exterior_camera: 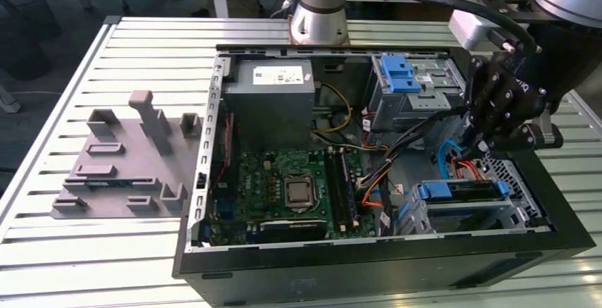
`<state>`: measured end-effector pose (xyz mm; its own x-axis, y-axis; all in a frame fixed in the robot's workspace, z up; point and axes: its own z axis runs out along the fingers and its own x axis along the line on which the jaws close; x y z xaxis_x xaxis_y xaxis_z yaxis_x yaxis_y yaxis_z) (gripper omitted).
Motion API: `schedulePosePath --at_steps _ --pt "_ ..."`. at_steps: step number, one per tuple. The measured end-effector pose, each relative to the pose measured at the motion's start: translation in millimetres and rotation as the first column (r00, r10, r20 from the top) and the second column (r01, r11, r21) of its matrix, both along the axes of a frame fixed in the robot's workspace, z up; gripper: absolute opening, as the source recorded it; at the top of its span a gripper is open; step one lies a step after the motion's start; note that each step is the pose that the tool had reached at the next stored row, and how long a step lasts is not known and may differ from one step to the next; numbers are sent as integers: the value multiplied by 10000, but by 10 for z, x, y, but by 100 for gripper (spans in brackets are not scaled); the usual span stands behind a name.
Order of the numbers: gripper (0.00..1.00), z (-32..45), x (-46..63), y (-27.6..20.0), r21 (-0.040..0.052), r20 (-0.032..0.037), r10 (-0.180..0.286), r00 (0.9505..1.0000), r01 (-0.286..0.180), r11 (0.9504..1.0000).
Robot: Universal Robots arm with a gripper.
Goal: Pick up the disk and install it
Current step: 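Insert the second disk wire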
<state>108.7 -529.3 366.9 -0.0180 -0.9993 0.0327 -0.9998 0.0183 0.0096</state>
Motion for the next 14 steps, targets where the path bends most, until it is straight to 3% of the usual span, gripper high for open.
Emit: schedulePosePath --at_steps 8,14 --pt "25 -56 0 5 145 -1 6 10000 -6 9999" --pt "24 -88 0 5 146 -2 6 10000 -6 9999"
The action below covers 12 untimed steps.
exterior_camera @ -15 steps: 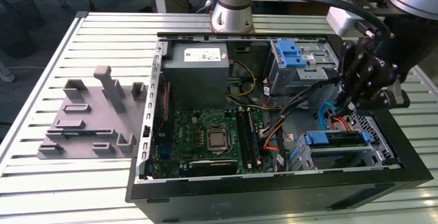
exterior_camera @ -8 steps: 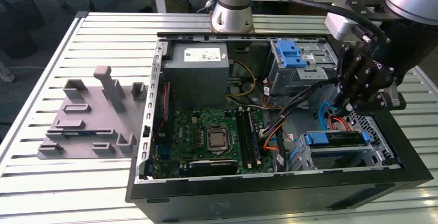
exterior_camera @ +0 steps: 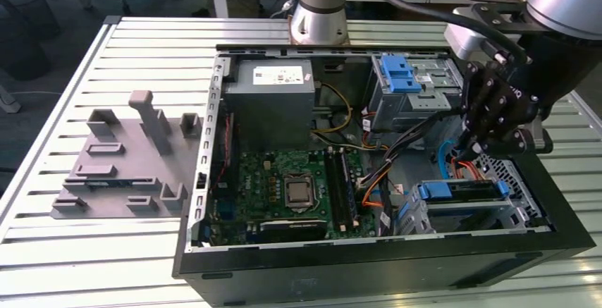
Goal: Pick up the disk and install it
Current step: 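Insert the second disk wire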
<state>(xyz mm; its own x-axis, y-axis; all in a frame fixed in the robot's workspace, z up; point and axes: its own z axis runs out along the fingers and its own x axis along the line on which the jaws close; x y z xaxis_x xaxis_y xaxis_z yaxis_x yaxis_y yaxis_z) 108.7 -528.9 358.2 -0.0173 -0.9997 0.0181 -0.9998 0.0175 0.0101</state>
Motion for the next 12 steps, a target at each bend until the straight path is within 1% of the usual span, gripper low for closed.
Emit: schedulePosePath --at_steps 1,2,4,5,7,8,10,12 --pt "24 -3 0 0 1 0 0 10000 0 10000" --pt "17 -6 0 0 3 0 0 10000 0 10000" --pt "16 -14 0 -1 52 1 0 10000 0 10000" --pt "16 -20 0 0 115 0 0 10000 0 9999" --pt "16 -30 0 -9 285 3 1 10000 -1 9996" --pt "16 -39 0 -22 338 7 9 10000 -9 9994" --pt "16 -53 -4 -49 366 33 32 10000 -33 9993" --pt "16 -60 -4 -52 369 43 39 10000 -41 9993"
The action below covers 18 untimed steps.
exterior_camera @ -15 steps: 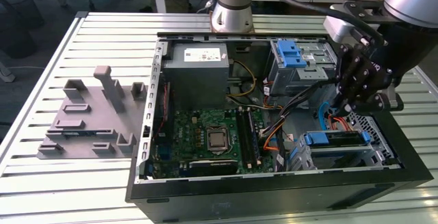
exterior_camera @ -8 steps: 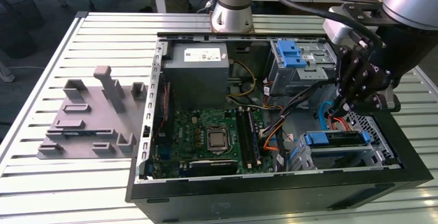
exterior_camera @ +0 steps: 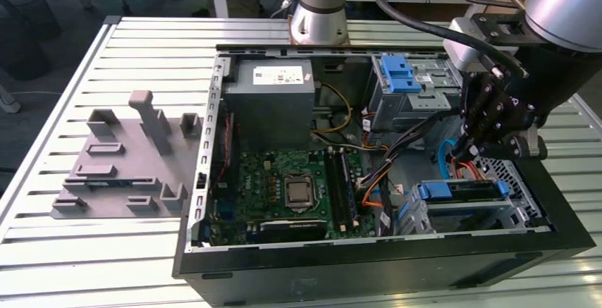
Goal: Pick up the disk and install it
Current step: 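Insert the second disk wire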
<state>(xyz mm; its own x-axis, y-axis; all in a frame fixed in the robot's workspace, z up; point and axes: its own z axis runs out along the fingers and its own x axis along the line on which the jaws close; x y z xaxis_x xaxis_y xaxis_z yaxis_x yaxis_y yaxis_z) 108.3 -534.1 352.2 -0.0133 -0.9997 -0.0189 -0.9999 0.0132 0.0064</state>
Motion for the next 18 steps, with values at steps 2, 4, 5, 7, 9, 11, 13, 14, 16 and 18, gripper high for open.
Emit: schedulePosePath --at_steps 2,4,5,7,9,11,13,14,16,18 --pt "16 0 -1 0 -3 0 0 10000 0 10000" --pt "16 0 -1 -1 -2 1 0 10000 0 10000" --pt "16 0 -1 -1 -3 0 0 10000 0 10000" --pt "16 -1 -1 -1 -2 0 0 10000 0 10000" --pt "16 -1 -1 -1 -2 1 -1 10000 1 10000" --pt "16 -2 -1 -1 -1 1 0 10000 0 10000" --pt "16 -4 -1 -1 0 1 0 10000 0 10000" --pt "16 -4 -1 -1 1 1 0 10000 0 10000" --pt "16 -8 -5 -6 18 1 -1 10000 1 10000" --pt "16 -12 -19 -26 91 8 -2 10000 2 10000"
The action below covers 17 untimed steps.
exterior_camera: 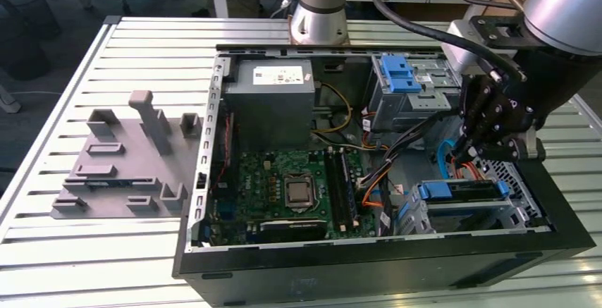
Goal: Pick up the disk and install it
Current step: 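Insert the second disk wire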
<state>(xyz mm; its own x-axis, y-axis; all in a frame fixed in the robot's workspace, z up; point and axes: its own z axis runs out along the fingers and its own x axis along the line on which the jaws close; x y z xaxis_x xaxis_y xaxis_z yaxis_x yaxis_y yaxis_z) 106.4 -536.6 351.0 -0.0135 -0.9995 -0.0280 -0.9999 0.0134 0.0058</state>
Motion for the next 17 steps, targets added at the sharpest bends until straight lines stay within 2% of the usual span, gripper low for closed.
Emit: schedulePosePath --at_steps 3,6,8,17 --pt "16 -14 -10 -63 71 19 7 10000 -7 10000" --pt "16 -32 -12 -142 92 33 8 10000 -9 10000" --pt "16 -46 -12 -178 108 44 7 10000 -8 9999" --pt "16 -104 -15 -248 125 139 341 9993 -343 9993"
